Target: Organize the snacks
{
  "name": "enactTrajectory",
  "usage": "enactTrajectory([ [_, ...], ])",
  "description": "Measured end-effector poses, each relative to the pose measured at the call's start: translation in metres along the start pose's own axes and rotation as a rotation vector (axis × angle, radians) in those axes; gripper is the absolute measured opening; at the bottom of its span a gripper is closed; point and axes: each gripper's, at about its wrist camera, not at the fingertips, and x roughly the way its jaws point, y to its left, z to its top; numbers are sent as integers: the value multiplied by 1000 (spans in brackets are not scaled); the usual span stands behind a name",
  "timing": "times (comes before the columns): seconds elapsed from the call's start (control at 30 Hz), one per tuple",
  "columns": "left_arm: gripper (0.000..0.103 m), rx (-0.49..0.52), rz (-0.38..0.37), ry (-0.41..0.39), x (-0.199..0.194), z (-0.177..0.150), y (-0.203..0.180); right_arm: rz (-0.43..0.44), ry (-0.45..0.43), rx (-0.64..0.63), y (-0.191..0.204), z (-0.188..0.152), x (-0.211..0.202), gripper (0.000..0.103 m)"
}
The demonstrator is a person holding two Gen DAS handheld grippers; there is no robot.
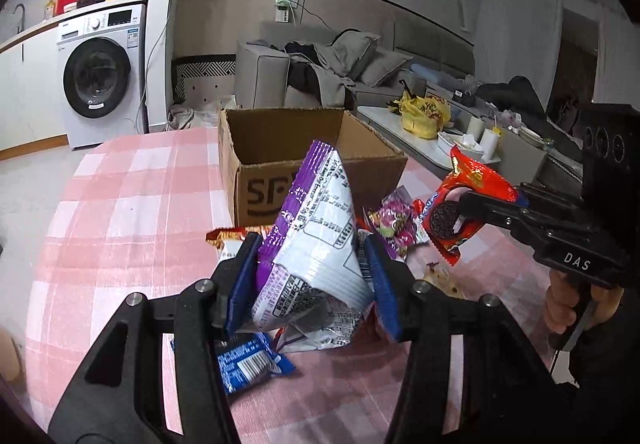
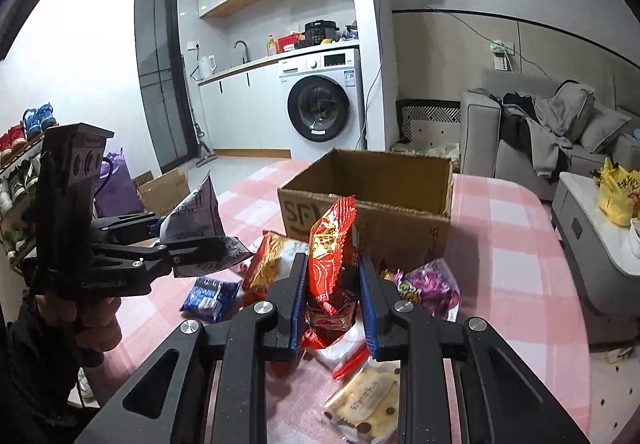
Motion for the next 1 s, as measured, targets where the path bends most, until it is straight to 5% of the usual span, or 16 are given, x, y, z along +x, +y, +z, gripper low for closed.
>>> enactTrajectory([
  [0.77,49,1,51,-87,40,84,11,-54,-89,117,-41,59,20,23],
  [1.0,49,-18,43,-56,64,97,22,-39,46,73,-39,37,47,17],
])
